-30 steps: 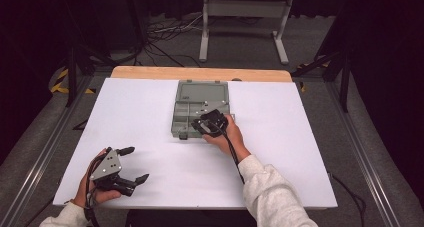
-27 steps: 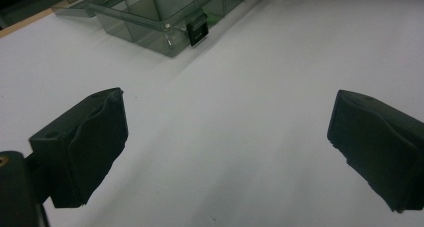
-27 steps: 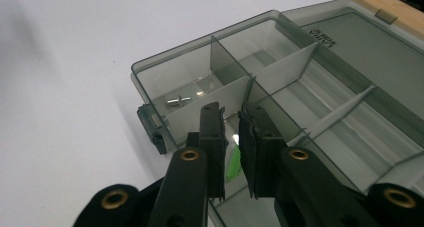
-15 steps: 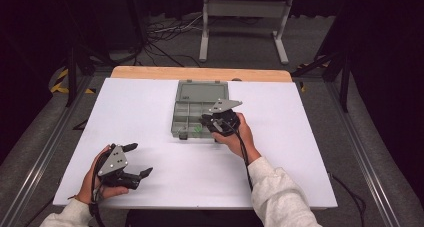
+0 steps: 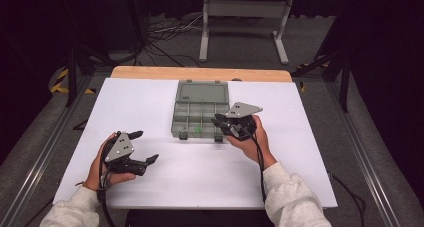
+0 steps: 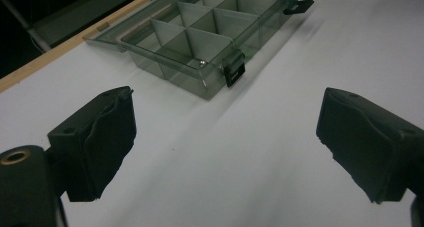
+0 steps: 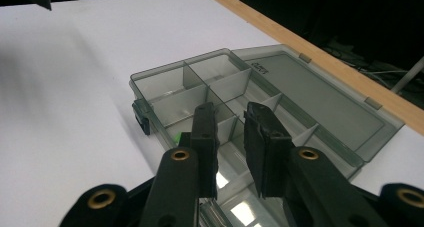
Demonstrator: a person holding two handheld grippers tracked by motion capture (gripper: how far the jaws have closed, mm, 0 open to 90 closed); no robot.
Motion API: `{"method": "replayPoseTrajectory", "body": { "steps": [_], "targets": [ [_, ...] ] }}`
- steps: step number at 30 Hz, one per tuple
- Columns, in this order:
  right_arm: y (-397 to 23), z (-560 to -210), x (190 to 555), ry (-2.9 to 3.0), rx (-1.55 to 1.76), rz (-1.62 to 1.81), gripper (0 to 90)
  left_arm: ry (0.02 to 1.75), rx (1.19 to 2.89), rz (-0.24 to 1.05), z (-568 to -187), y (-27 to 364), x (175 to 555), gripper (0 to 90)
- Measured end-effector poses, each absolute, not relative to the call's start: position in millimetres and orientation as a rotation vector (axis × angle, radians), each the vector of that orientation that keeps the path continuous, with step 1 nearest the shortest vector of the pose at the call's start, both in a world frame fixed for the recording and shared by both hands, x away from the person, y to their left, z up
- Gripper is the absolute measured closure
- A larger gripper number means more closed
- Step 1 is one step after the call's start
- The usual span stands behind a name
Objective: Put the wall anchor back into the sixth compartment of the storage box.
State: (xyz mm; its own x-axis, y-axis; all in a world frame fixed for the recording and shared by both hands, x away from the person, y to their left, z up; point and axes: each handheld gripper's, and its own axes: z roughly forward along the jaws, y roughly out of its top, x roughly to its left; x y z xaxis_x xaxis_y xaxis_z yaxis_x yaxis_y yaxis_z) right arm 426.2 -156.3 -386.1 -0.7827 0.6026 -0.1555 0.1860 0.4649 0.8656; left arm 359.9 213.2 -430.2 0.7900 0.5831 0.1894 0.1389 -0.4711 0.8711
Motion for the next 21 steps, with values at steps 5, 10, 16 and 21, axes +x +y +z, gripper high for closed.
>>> {"method": "replayPoseTrajectory", "body": {
  "steps": [5, 10, 16, 21],
  "targets": [
    [-166, -382, 417, 2.254, 0.639, 1.258, 71.8, 0.534, 2.013, 0.602, -425, 210, 368, 10.1],
    [-178, -380, 408, 2.245, 0.626, 1.255, 68.9, 0.532, 1.997, 0.604, -420, 206, 374, 10.1],
    [-190, -379, 401, 2.229, 0.624, 1.243, 62.5, 0.535, 1.994, 0.608, -417, 205, 381, 10.1],
    [-201, -379, 396, 2.21, 0.628, 1.227, 53.1, 0.537, 1.996, 0.612, -418, 204, 385, 9.9]
  ]
}}
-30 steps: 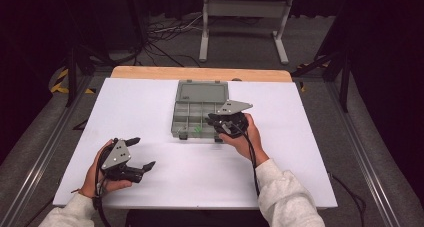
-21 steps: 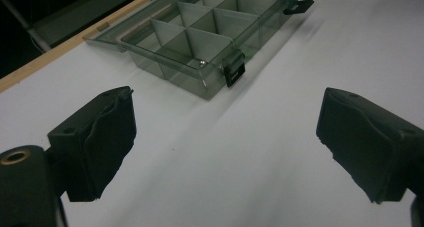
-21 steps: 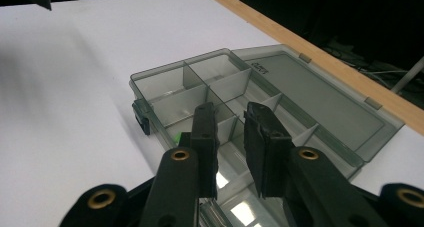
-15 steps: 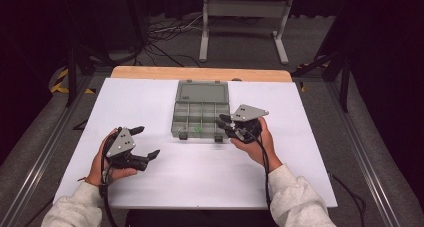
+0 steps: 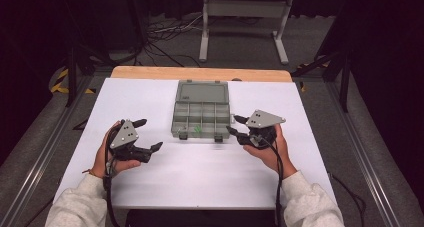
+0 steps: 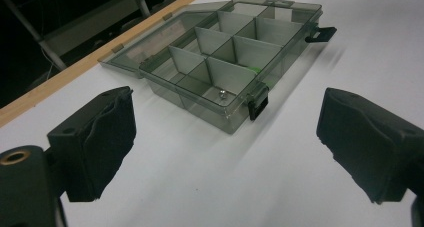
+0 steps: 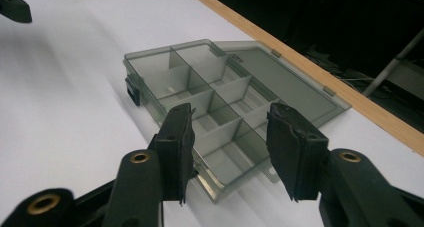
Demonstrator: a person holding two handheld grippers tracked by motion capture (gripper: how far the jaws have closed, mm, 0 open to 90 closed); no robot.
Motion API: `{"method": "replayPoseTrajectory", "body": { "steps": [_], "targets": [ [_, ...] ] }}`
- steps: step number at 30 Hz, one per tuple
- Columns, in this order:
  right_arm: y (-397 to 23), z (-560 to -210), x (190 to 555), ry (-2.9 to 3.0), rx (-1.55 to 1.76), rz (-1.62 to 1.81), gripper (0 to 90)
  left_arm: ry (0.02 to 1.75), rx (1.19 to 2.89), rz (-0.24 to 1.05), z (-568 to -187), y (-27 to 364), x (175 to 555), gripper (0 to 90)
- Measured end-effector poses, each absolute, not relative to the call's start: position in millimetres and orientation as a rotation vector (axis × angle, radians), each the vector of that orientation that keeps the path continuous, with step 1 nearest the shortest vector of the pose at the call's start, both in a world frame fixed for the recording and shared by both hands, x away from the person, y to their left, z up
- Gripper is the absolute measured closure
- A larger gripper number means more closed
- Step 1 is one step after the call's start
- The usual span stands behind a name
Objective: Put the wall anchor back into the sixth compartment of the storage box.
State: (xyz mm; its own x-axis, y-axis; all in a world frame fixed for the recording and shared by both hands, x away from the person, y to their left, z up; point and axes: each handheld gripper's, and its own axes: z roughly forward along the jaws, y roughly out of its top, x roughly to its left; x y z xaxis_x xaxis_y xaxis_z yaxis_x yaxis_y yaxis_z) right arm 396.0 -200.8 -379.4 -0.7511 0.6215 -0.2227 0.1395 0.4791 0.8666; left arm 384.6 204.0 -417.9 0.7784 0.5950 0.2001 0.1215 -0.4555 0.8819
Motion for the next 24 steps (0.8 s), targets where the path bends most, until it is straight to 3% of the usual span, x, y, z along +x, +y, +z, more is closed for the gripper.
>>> {"method": "replayPoseTrajectory", "body": {
  "steps": [8, 11, 16, 24],
  "targets": [
    [-217, -385, 394, 2.183, 0.675, 1.198, 36.8, 0.551, 2.005, 0.615, -420, 206, 390, 9.7],
    [-219, -387, 394, 2.171, 0.711, 1.153, 21.4, 0.565, 2.017, 0.62, -421, 206, 394, 11.2],
    [-223, -390, 398, 2.173, 0.751, 1.138, 13.2, 0.602, 2.021, 0.616, -424, 210, 400, 11.2],
    [-232, -398, 404, 2.171, 0.793, 1.154, 7.8, 0.639, 2.023, 0.617, -426, 215, 410, 10.8]
  ]
}}
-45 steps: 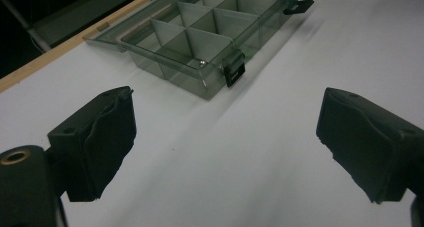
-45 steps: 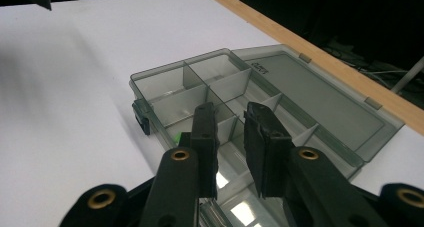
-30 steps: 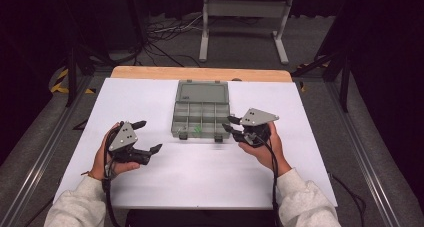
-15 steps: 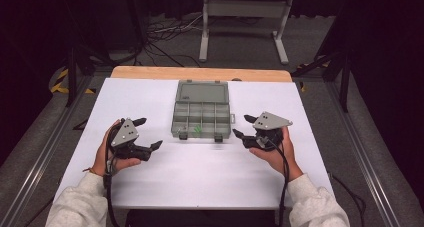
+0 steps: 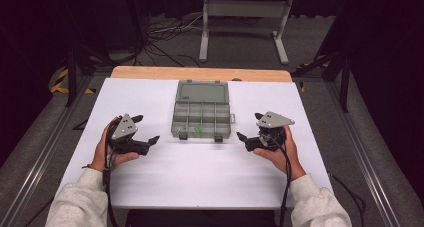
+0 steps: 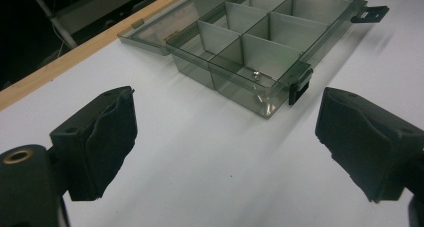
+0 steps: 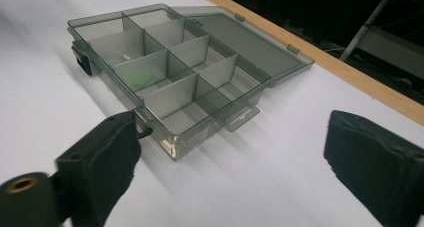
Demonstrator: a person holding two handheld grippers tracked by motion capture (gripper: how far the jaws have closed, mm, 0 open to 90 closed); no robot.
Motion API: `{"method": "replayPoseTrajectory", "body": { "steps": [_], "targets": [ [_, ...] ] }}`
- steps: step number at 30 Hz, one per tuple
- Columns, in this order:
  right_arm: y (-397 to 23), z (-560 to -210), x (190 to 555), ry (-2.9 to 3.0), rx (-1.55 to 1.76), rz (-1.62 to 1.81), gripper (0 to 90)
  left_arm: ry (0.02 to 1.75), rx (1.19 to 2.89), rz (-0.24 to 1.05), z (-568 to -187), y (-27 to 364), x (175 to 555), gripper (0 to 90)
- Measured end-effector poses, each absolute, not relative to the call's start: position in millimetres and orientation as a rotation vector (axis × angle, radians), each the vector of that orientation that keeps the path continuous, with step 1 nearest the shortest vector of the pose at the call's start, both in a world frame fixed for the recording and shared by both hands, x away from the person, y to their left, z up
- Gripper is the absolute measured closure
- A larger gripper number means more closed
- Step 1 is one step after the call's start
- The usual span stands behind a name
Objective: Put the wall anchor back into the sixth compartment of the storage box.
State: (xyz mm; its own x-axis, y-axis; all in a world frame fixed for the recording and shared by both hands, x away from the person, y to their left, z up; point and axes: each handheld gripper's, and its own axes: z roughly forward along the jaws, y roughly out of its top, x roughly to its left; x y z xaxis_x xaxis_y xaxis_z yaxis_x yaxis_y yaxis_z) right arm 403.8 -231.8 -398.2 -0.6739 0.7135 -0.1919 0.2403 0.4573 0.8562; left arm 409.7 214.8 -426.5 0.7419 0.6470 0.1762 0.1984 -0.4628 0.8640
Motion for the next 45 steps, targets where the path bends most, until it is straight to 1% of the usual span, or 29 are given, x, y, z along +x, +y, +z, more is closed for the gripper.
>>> {"method": "replayPoseTrajectory", "body": {
  "steps": [3, 8, 10, 12, 14, 16, 17, 18, 19, 21, 23, 25, 26, 27, 28, 31, 36, 37, 38, 40, 45],
  "targets": [
    [-236, -400, 407, 2.168, 0.805, 1.153, 6.3, 0.644, 2.025, 0.614, -426, 216, 413, 10.9],
    [-245, -402, 412, 2.163, 0.837, 1.222, 6.9, 0.645, 2.013, 0.591, -426, 218, 421, 10.8],
    [-249, -403, 416, 2.148, 0.852, 1.214, 8.5, 0.661, 2.008, 0.582, -426, 219, 425, 10.9],
    [-252, -404, 422, 2.127, 0.87, 1.201, 13.2, 0.668, 1.998, 0.568, -427, 221, 430, 10.8],
    [-254, -407, 427, 2.141, 0.867, 1.201, 22.5, 0.664, 1.999, 0.55, -427, 224, 436, 7.0],
    [-255, -409, 434, 2.157, 0.887, 1.219, 27.3, 0.679, 1.994, 0.547, -427, 225, 443, 7.6],
    [-256, -409, 437, 2.151, 0.901, 1.223, 32.6, 0.69, 1.994, 0.557, -427, 225, 446, 9.0],
    [-257, -409, 440, 2.148, 0.917, 1.22, 35.0, 0.699, 1.995, 0.557, -427, 225, 450, 11.4],
    [-257, -408, 443, 2.152, 0.932, 1.223, 38.7, 0.716, 1.995, 0.558, -427, 225, 455, 12.0],
    [-257, -407, 451, 2.152, 0.961, 1.19, 48.7, 0.749, 1.997, 0.583, -426, 224, 463, 19.4],
    [-255, -405, 459, 2.15, 0.991, 1.185, 57.6, 0.765, 1.995, 0.566, -426, 224, 470, 26.0],
    [-251, -403, 467, 2.153, 1.012, 1.17, 67.5, 0.771, 2.0, 0.573, -425, 222, 478, 36.8],
    [-251, -403, 467, 2.153, 1.012, 1.17, 67.5, 0.771, 2.0, 0.573, -425, 222, 478, 43.2],
    [-248, -402, 473, 2.173, 1.01, 1.167, 74.1, 0.786, 2.011, 0.57, -424, 220, 483, 43.2],
    [-244, -400, 478, 2.18, 1.009, 1.15, 80.8, 0.793, 2.018, 0.564, -424, 218, 488, 53.0],
    [-236, -397, 490, 2.206, 0.985, 1.114, 89.8, 0.791, 2.045, 0.545, -422, 213, 499, 66.3],
    [-228, -396, 508, 2.25, 0.975, 1.056, 90.0, 0.801, 2.096, 0.529, -418, 205, 520, 84.1],
    [-228, -395, 512, 2.256, 0.986, 1.053, 90.0, 0.804, 2.099, 0.519, -418, 204, 522, 86.6],
    [-227, -395, 514, 2.259, 0.989, 1.046, 90.0, 0.811, 2.099, 0.503, -418, 203, 527, 87.7],
    [-225, -394, 520, 2.258, 0.989, 1.035, 90.0, 0.824, 2.122, 0.518, -419, 201, 533, 89.8],
    [-220, -401, 535, 2.288, 1.017, 1.001, 90.0, 0.855, 2.156, 0.505, -424, 191, 546, 89.9]
  ]
}}
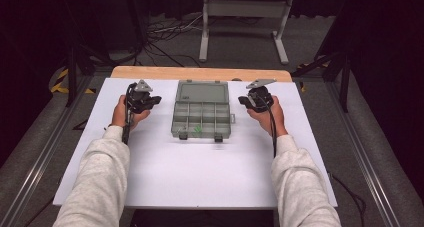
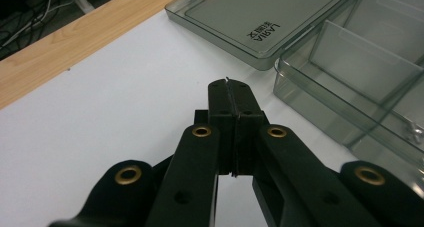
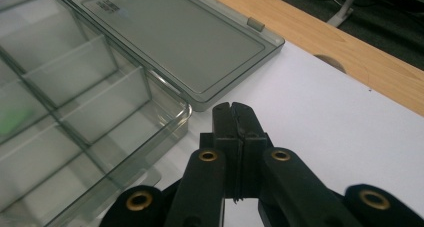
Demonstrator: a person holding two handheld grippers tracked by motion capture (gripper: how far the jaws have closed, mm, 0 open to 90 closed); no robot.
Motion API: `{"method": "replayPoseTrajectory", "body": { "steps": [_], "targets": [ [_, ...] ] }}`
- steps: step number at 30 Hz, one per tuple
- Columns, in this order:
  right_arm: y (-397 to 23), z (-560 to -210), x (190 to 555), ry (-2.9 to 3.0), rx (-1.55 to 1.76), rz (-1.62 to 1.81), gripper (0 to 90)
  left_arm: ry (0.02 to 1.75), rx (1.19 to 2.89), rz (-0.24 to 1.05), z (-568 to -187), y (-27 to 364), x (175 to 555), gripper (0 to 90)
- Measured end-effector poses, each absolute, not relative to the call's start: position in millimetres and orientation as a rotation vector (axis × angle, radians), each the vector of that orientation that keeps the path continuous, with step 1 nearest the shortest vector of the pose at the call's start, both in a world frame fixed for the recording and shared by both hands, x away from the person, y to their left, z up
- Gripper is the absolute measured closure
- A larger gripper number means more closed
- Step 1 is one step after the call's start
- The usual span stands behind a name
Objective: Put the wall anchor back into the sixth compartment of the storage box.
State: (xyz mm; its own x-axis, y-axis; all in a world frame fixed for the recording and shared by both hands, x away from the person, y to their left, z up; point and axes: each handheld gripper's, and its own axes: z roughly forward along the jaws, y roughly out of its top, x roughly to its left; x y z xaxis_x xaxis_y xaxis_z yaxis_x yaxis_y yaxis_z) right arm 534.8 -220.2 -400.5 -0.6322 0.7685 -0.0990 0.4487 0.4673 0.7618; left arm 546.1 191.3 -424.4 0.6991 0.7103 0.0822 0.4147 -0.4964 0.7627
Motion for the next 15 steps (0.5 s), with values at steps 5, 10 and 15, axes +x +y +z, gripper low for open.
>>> {"method": "replayPoseTrajectory", "body": {
  "steps": [5, 10, 15],
  "targets": [
    [-210, -408, 547, 2.319, 1.024, 0.958, 90.0, 0.872, 2.187, 0.503, -429, 181, 556, 90.0],
    [-199, -415, 557, 2.356, 1.017, 0.912, 90.0, 0.883, 2.193, 0.475, -433, 172, 566, 90.0],
    [-190, -421, 567, 2.38, 1.022, 0.883, 90.0, 0.902, 2.219, 0.463, -441, 166, 575, 90.0]
  ]
}}
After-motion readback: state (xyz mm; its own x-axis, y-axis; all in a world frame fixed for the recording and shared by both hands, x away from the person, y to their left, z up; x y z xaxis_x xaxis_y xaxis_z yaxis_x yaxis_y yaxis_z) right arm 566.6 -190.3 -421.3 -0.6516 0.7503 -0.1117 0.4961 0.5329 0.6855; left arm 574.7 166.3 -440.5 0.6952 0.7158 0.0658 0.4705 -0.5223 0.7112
